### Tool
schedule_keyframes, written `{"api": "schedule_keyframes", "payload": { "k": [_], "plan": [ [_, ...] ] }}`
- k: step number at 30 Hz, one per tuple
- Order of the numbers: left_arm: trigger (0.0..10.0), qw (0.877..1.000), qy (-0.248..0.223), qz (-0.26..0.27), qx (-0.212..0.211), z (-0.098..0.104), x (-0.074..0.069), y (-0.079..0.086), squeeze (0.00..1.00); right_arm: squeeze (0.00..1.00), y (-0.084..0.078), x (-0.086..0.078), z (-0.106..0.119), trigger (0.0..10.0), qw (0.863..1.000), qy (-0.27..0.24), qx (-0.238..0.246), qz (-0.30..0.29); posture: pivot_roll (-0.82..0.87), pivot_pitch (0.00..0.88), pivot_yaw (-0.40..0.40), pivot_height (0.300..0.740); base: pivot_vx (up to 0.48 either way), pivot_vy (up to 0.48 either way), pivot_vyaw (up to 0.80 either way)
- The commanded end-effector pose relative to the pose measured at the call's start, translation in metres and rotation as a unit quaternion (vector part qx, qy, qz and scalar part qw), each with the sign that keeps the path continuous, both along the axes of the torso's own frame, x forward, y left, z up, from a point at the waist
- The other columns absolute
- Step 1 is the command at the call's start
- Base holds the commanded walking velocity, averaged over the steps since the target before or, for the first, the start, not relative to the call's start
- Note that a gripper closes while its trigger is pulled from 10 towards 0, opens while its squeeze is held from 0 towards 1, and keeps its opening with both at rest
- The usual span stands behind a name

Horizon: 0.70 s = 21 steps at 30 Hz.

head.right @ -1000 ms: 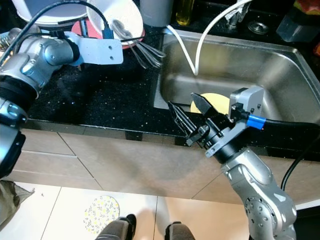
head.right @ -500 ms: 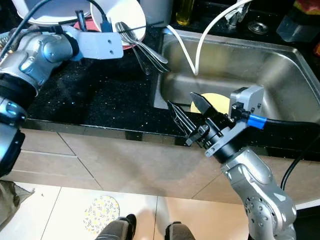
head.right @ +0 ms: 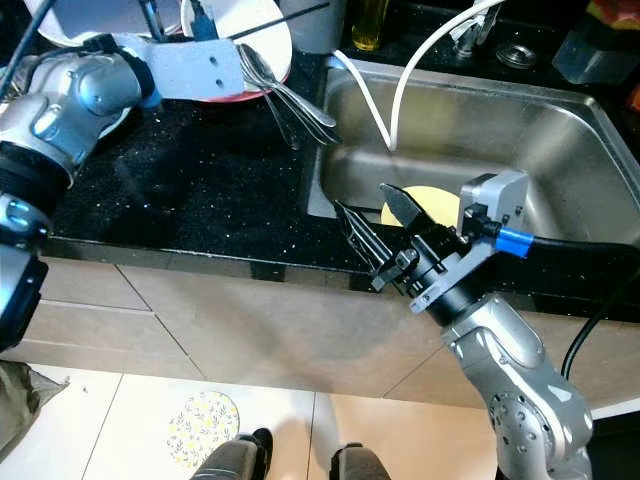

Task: Kitchen organization

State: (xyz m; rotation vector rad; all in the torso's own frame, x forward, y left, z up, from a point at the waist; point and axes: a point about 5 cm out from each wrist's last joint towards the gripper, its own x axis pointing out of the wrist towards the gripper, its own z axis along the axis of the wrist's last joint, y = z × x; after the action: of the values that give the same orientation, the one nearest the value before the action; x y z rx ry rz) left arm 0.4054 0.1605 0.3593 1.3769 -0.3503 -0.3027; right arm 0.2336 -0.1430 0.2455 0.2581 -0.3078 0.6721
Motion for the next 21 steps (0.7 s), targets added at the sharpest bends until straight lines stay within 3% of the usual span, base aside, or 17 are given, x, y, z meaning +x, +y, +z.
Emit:
{"api": "schedule_keyframes", "payload": {
  "k": [1, 4, 5, 8, 9, 11, 12, 15, 16, 17, 18, 19, 20, 21],
  "plan": [
    [0.0, 0.998, 0.001, -0.048, -0.035, 0.005, -0.004, -0.014, 0.0, 0.0, -0.002, -0.001, 0.003, 10.0, 1.0, -0.008, 0.006, -0.003, -0.03, 0.163, -0.063, 0.74, 0.0, 0.0, 0.0],
    [0.0, 0.977, 0.034, -0.136, -0.162, 0.012, -0.012, -0.027, 0.0, 0.0, -0.003, 0.002, 0.004, 10.0, 1.0, -0.012, 0.016, -0.008, -0.03, 0.159, -0.063, 0.74, 0.0, 0.0, 0.0],
    [0.0, 0.977, 0.034, -0.136, -0.162, 0.012, -0.012, -0.027, 0.0, 0.0, -0.003, 0.002, 0.004, 10.0, 1.0, -0.012, 0.016, -0.008, -0.03, 0.159, -0.063, 0.74, 0.0, 0.0, 0.0],
    [0.0, 0.949, 0.072, -0.195, -0.236, 0.013, -0.017, -0.034, 0.0, 0.0, -0.005, 0.004, 0.007, 10.0, 0.999, -0.016, 0.034, -0.011, -0.03, 0.155, -0.063, 0.74, 0.0, 0.0, 0.0],
    [0.0, 0.949, 0.072, -0.195, -0.236, 0.013, -0.017, -0.034, 0.0, 0.0, -0.005, 0.004, 0.007, 10.0, 0.999, -0.016, 0.034, -0.011, -0.03, 0.155, -0.063, 0.74, 0.0, 0.0, 0.0],
    [0.0, 0.92, 0.11, -0.244, -0.285, 0.011, -0.023, -0.04, 0.0, 0.0, -0.007, 0.007, 0.01, 10.0, 0.998, -0.021, 0.053, -0.016, -0.03, 0.152, -0.06, 0.74, 0.0, 0.0, 0.0],
    [0.0, 0.92, 0.11, -0.244, -0.285, 0.011, -0.023, -0.04, 0.0, 0.0, -0.007, 0.007, 0.01, 10.0, 0.998, -0.021, 0.053, -0.016, -0.03, 0.152, -0.06, 0.74, 0.0, 0.0, 0.0],
    [0.0, 0.856, 0.173, -0.332, -0.356, 0.004, -0.039, -0.049, 0.0, 0.0, -0.011, 0.016, 0.015, 10.0, 0.995, -0.027, 0.088, -0.026, -0.01, 0.141, -0.058, 0.74, 0.0, 0.0, 0.0],
    [0.0, 0.856, 0.173, -0.332, -0.356, 0.004, -0.039, -0.049, 0.0, 0.0, -0.011, 0.016, 0.015, 10.0, 0.995, -0.027, 0.088, -0.026, -0.01, 0.141, -0.058, 0.74, 0.0, 0.0, 0.0],
    [0.0, 0.836, 0.188, -0.353, -0.377, 0.002, -0.044, -0.049, 0.0, 0.0, -0.012, 0.019, 0.016, 10.0, 0.994, -0.028, 0.099, -0.029, -0.01, 0.14, -0.054, 0.74, 0.0, 0.0, 0.0],
    [0.0, 0.807, 0.208, -0.37, -0.411, -0.003, -0.048, -0.048, 0.0, 1.0, -0.013, 0.025, 0.016, 10.0, 0.992, -0.024, 0.116, -0.036, -0.01, 0.137, -0.053, 0.74, 0.0, 0.0, 0.0],
    [0.0, 0.778, 0.225, -0.385, -0.442, -0.007, -0.052, -0.046, 0.0, 1.0, -0.014, 0.03, 0.017, 10.0, 0.991, -0.02, 0.13, -0.04, -0.01, 0.136, -0.054, 0.74, 0.0, 0.0, 0.0],
    [0.0, 0.778, 0.225, -0.385, -0.442, -0.007, -0.052, -0.046, 0.0, 1.0, -0.014, 0.03, 0.017, 10.0, 0.991, -0.02, 0.13, -0.04, -0.01, 0.136, -0.054, 0.74, 0.0, 0.0, 0.0],
    [0.0, 0.756, 0.238, -0.397, -0.463, -0.01, -0.055, -0.045, 0.0, 1.0, -0.014, 0.033, 0.017, 10.0, 0.989, -0.018, 0.14, -0.041, 0.0, 0.136, -0.055, 0.74, 0.0, 0.0, 0.0]
  ]
}}
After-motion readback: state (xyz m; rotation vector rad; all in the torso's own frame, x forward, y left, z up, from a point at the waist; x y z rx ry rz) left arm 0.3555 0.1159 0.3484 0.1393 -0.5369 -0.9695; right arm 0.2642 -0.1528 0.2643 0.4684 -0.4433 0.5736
